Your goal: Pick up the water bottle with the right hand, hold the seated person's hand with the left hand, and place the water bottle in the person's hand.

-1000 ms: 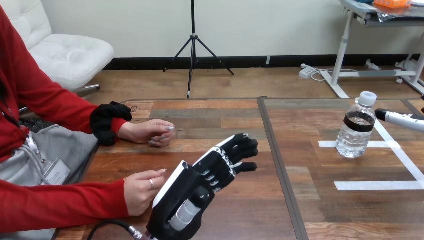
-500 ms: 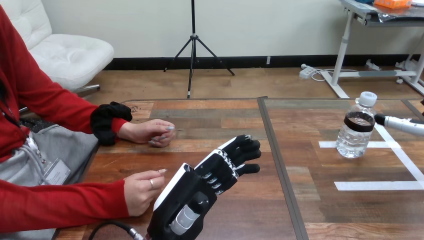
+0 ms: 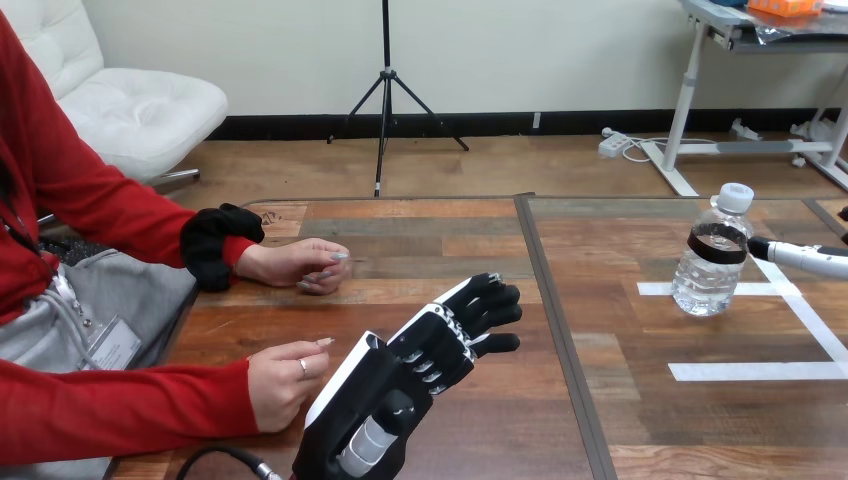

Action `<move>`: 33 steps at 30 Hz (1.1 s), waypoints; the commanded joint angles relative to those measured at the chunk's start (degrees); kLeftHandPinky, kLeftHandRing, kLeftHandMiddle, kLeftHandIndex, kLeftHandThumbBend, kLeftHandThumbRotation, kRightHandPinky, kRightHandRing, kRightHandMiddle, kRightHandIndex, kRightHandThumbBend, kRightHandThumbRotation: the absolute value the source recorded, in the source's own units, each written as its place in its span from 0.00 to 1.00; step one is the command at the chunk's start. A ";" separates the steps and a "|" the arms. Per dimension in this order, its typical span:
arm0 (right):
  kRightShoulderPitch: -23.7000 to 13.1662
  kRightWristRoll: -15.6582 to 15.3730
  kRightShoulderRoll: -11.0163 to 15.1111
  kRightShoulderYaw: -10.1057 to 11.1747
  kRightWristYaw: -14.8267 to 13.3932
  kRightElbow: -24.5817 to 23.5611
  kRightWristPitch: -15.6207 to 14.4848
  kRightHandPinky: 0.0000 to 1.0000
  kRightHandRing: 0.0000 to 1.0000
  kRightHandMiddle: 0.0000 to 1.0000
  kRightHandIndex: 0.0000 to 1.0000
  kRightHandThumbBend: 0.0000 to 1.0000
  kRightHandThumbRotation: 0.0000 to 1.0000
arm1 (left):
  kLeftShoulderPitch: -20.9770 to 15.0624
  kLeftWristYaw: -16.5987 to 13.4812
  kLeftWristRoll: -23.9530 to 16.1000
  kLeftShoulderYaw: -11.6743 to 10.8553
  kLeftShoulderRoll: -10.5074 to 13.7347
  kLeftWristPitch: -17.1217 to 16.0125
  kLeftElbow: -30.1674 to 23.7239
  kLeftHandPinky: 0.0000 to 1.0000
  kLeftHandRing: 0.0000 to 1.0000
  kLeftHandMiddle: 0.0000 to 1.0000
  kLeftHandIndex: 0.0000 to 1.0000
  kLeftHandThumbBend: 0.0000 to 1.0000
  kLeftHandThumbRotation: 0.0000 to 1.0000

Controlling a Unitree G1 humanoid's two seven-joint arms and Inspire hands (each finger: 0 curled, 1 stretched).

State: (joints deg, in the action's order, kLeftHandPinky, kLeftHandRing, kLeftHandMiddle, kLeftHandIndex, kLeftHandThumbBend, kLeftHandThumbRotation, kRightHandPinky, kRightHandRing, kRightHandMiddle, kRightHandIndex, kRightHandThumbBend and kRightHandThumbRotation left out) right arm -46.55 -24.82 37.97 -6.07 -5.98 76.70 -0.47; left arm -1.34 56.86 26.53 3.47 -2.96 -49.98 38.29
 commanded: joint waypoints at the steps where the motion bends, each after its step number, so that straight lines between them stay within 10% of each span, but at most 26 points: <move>1: -5.86 0.06 0.07 -0.43 -0.64 -0.85 0.19 0.73 0.84 0.87 0.90 1.00 0.56 | -0.64 -0.16 0.83 0.12 -2.58 -0.14 -2.87 0.82 0.89 0.89 0.89 0.99 0.85; 33: -8.78 -0.50 -4.10 -2.81 -0.14 -0.12 -1.14 0.73 0.82 0.86 0.92 1.00 0.56 | 2.62 1.99 2.20 0.16 -1.57 1.68 -6.59 0.84 0.91 0.90 0.88 1.00 0.82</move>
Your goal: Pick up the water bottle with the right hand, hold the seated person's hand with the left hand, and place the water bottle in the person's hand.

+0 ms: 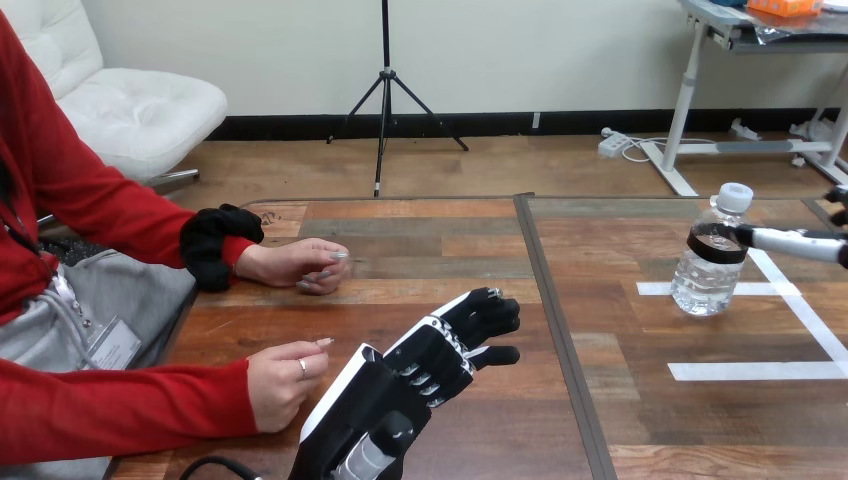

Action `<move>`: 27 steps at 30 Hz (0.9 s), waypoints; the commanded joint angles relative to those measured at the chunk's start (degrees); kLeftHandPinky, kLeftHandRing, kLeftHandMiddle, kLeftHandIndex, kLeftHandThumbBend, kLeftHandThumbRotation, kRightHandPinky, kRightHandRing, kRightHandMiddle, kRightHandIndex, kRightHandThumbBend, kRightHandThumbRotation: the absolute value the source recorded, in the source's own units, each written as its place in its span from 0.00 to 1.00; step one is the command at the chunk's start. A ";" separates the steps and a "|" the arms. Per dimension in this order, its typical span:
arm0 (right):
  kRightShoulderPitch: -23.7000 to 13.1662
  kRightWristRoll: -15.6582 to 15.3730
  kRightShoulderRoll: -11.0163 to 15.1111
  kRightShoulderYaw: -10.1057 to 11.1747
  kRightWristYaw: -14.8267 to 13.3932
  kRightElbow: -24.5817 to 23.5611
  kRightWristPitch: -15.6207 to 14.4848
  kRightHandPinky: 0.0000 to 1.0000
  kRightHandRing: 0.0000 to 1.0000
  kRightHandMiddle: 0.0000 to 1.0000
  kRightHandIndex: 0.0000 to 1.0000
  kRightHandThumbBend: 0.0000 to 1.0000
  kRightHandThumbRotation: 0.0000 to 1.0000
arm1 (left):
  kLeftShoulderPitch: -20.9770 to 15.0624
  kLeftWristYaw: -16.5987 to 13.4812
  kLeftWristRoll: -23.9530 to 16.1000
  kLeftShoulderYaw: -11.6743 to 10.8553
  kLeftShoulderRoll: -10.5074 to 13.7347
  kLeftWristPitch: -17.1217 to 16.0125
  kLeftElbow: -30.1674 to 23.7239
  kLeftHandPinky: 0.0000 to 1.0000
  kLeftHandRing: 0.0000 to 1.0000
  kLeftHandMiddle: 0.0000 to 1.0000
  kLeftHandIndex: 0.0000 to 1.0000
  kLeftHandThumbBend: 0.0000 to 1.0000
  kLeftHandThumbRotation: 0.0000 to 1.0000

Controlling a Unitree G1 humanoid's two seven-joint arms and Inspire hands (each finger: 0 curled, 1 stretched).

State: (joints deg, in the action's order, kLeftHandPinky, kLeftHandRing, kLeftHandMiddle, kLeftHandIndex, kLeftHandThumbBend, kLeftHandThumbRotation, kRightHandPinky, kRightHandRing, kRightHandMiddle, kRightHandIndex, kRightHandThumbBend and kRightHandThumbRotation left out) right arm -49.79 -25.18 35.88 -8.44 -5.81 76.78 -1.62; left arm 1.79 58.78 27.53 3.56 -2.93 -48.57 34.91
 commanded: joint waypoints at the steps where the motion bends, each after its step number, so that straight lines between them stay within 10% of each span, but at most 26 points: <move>1: -5.65 -0.10 -2.24 -0.44 -0.38 -0.17 -0.02 0.73 0.82 0.86 0.92 1.00 0.56 | -0.36 -0.09 1.11 0.10 -1.53 0.48 -3.47 0.84 0.91 0.90 0.88 1.00 0.82; 27: -7.43 0.54 -6.26 -0.59 0.12 -0.50 0.31 0.63 0.80 0.86 0.91 1.00 0.58 | 0.52 -1.65 -0.03 0.18 -1.35 1.57 -4.86 0.85 0.92 0.90 0.85 1.00 0.83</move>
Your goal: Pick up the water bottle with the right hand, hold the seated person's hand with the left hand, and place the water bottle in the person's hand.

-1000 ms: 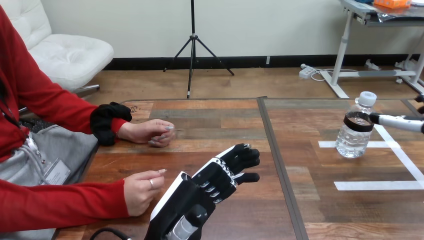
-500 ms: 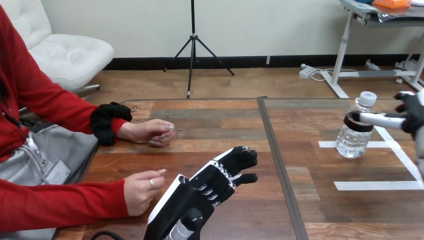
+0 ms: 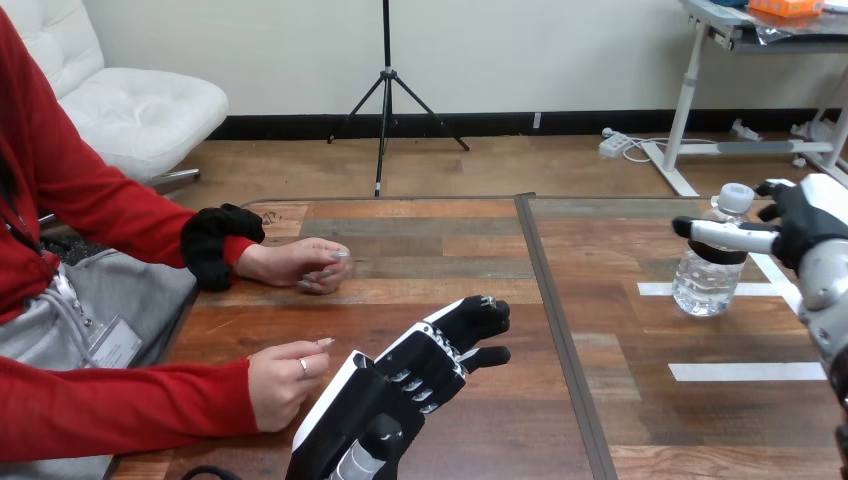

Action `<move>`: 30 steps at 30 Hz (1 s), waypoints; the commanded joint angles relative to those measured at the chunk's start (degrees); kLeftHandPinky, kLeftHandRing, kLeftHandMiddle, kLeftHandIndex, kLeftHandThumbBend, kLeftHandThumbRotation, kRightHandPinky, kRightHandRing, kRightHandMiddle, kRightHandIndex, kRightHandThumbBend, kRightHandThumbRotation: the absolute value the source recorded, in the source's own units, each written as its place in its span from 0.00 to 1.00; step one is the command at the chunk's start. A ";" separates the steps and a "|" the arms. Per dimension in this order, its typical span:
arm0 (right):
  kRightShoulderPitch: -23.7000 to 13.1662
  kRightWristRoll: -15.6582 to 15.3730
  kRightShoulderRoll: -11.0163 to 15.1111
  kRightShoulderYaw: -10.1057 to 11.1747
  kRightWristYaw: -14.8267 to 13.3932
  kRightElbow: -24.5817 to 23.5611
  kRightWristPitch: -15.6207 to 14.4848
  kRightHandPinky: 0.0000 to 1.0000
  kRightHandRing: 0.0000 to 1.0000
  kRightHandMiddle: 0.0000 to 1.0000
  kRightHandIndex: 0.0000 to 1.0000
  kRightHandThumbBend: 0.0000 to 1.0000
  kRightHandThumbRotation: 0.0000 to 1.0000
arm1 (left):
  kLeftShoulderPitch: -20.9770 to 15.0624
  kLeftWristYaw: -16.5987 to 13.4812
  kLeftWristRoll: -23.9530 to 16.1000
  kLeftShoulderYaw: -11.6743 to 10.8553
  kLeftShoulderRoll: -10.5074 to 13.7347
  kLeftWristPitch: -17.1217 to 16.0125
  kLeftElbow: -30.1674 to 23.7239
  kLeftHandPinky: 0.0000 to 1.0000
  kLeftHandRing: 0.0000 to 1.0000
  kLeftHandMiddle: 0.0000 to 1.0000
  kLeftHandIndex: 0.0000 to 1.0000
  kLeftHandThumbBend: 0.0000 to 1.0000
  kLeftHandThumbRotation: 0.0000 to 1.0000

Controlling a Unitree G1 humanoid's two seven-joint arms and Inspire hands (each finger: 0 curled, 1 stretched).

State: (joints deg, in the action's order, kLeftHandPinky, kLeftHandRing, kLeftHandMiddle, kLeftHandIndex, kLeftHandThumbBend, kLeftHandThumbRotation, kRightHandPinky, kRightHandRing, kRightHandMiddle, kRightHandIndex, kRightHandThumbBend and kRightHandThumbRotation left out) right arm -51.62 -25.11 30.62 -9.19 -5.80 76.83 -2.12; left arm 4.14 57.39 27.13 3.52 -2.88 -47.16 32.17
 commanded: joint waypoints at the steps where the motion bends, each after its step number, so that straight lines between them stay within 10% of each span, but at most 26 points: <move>1: -5.60 0.77 -1.22 0.38 0.31 -0.59 0.98 0.63 0.80 0.86 0.91 1.00 0.58 | -1.87 -0.21 0.37 0.24 -1.42 0.21 -2.01 0.85 0.92 0.90 0.85 1.00 0.83; 30: -5.39 -0.14 -2.17 -0.79 0.12 -0.44 2.40 0.75 0.82 0.85 0.92 1.00 0.60 | -1.68 1.01 0.39 0.87 -2.33 -0.53 -1.92 0.83 0.90 0.89 0.84 1.00 0.84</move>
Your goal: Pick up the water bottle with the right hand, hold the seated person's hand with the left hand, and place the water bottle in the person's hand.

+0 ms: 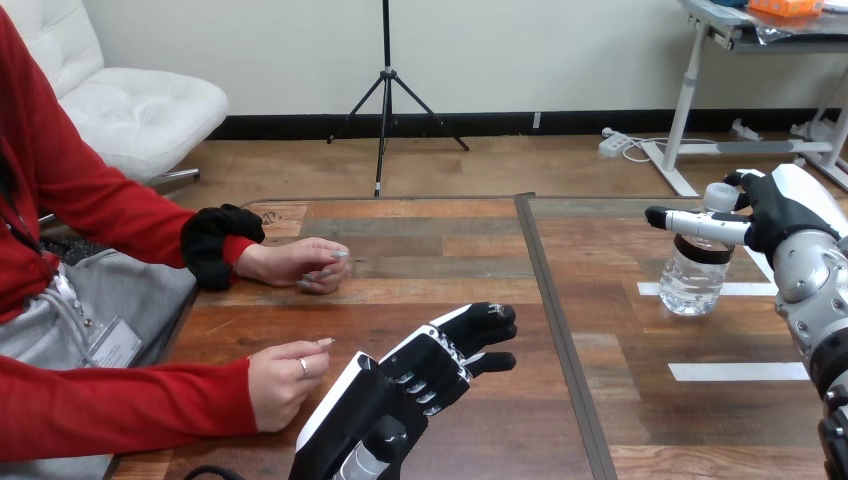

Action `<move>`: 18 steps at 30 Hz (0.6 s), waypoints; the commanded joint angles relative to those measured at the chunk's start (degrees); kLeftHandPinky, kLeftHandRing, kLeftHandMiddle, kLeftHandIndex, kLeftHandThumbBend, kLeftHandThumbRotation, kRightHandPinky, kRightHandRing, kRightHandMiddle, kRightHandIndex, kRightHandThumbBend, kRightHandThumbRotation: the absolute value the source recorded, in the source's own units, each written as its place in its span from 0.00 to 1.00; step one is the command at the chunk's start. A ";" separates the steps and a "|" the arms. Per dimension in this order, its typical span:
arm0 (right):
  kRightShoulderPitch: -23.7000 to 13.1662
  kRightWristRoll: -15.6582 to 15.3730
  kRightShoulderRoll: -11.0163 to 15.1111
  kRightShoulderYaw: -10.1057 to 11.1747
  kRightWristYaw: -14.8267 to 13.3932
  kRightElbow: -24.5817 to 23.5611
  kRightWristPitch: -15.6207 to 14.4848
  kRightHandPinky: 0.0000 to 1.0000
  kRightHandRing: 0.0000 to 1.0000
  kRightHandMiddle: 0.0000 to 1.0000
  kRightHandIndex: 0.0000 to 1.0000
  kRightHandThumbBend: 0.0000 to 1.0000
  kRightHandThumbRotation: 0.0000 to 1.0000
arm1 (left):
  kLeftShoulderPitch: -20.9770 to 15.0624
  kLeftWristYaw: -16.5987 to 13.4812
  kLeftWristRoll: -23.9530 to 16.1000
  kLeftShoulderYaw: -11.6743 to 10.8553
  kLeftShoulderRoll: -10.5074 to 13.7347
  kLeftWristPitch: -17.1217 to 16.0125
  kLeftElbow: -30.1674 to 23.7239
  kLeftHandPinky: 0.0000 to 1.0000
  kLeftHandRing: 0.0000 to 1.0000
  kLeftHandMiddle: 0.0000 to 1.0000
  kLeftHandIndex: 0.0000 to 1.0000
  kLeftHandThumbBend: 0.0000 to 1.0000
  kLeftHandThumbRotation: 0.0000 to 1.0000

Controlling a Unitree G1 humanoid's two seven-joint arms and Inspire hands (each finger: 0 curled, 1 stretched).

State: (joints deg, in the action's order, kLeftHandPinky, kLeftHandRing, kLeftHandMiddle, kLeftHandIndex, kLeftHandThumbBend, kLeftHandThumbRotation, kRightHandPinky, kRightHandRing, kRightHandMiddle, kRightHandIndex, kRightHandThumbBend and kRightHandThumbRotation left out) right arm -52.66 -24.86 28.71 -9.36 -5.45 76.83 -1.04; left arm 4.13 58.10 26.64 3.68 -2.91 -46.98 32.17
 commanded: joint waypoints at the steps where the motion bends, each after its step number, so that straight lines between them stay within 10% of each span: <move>1: -4.33 -0.37 -0.30 -0.60 -0.23 -0.42 1.38 0.75 0.82 0.85 0.92 1.00 0.60 | -1.65 0.43 1.01 0.71 -2.29 -0.62 -2.01 0.83 0.90 0.89 0.84 1.00 0.84; 18: -4.34 -0.16 -1.12 -0.41 -0.12 -0.09 0.81 0.71 0.84 0.89 0.91 1.00 0.53 | 0.01 1.01 2.05 0.68 -2.34 -0.37 -3.66 0.82 0.89 0.88 0.84 1.00 0.83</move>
State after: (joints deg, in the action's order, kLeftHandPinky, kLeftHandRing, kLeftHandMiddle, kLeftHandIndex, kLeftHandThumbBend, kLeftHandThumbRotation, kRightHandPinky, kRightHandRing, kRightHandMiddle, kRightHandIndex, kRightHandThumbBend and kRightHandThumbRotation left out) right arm -52.66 -24.90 28.68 -9.40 -5.38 76.84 -0.97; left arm 4.68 58.89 27.03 3.69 -2.91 -47.12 31.75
